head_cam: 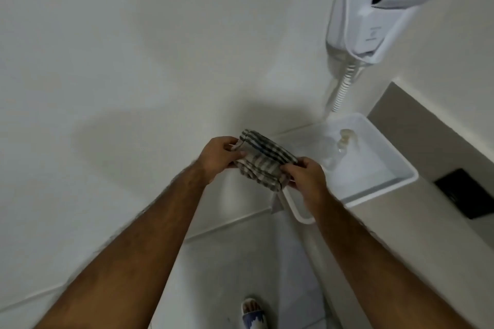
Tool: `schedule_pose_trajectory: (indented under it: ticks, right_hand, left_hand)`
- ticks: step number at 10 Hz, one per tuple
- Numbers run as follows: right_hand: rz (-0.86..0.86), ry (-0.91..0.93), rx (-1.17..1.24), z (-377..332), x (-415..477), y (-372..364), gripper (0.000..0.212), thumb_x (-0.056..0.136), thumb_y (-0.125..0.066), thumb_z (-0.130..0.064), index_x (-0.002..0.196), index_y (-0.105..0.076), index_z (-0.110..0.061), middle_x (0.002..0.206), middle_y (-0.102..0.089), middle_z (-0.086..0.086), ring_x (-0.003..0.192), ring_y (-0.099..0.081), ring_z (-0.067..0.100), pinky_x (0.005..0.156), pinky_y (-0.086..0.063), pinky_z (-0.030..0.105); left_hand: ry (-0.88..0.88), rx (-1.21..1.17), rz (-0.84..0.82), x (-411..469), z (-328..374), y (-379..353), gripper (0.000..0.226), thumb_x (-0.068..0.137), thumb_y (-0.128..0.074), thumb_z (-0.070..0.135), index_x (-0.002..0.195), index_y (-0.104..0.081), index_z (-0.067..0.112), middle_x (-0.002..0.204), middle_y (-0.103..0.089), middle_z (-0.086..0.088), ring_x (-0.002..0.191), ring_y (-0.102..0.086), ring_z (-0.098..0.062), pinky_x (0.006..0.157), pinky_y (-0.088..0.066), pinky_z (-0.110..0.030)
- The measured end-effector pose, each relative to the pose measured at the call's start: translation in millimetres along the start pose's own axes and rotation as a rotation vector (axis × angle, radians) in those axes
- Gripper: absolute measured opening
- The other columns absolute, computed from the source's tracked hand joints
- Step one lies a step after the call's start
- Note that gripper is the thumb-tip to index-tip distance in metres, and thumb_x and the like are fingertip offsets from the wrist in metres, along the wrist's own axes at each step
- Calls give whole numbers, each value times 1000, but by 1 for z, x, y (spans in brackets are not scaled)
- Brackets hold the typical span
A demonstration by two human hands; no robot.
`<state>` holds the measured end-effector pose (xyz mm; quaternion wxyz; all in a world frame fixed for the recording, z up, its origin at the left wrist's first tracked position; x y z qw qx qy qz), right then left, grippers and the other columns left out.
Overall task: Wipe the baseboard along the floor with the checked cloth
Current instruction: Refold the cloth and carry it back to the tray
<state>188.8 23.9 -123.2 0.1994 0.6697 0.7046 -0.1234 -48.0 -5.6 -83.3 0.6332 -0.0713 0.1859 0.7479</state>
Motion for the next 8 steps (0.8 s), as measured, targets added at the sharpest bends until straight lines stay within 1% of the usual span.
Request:
schedule_pose_trajectory:
  ticks: [1, 2, 3, 4, 5, 6, 7, 8]
  right_hand:
    - [106, -24, -78, 18, 18, 32, 25, 95, -77, 0, 110, -65, -16, 99, -72, 5, 99, -77, 33, 86, -69, 50]
    - [172, -30, -244, 38, 33, 55, 25, 94, -79, -7, 113, -68, -18, 93, -69, -1, 97, -76, 31, 86, -69, 49]
    - [207, -50, -533, 55, 51, 71, 26, 95, -79, -21, 117, -73, -7, 98, -74, 6, 92, -74, 26, 87, -67, 41]
    - [177, -84, -742, 68, 69, 81, 26, 96, -77, -23, 115, -73, -5, 101, -74, 6, 88, -72, 22, 71, -62, 27]
    - [142, -112, -902, 76, 78, 81, 29, 99, -76, -23, 120, -71, -3, 114, -75, 11, 103, -74, 26, 87, -65, 33]
    - [118, -23, -1046, 78, 81, 80, 25, 105, -69, -23, 122, -68, -4, 119, -73, 12, 111, -72, 26, 94, -63, 33]
    - [118, 101, -1228, 70, 72, 76, 24, 112, -59, -27, 127, -63, -10, 128, -67, 7, 119, -65, 21, 102, -54, 28]
    - [196, 239, -1186, 37, 50, 82, 39, 110, -63, -42, 137, -62, -14, 132, -65, 6, 123, -62, 23, 105, -54, 35]
  left_hand:
    - [9, 185, -26, 33, 2, -43, 38, 88, -76, 7, 124, -66, 4, 112, -72, -18, 93, -73, -29, 76, -63, -27]
    - [-26, 355, -11, 63, 0, -84, 38, 86, -80, 17, 121, -66, 8, 106, -71, -11, 78, -69, -19, 73, -59, -25]
    - [-120, 575, -38, 88, -8, -120, 39, 88, -75, 20, 125, -68, 9, 118, -71, -12, 105, -68, -26, 87, -48, -23]
    - [-145, 703, -99, 109, -24, -155, 34, 94, -64, 14, 127, -66, 4, 126, -68, -15, 119, -63, -29, 93, -44, -23]
    - [-181, 881, -170, 121, -43, -181, 30, 101, -53, 13, 127, -62, 0, 129, -65, -20, 121, -61, -33, 101, -45, -34]
    - [-225, 1049, -197, 122, -51, -189, 35, 102, -48, 12, 136, -54, 1, 136, -59, -21, 127, -55, -34, 107, -41, -36]
    - [-327, 1147, -167, 111, -49, -185, 38, 100, -48, 11, 137, -52, 3, 137, -56, -18, 129, -51, -34, 109, -39, -38]
    - [-494, 1174, -46, 97, -34, -162, 46, 99, -55, 25, 139, -53, 2, 144, -54, -17, 132, -48, -35, 107, -43, -44]
Point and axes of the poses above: each hand's wrist, its own x-axis towards the middle knuckle, its own y-axis out of the back of the hand, z = x × y, the point moved 2 cm from there along x, towards the middle knuckle
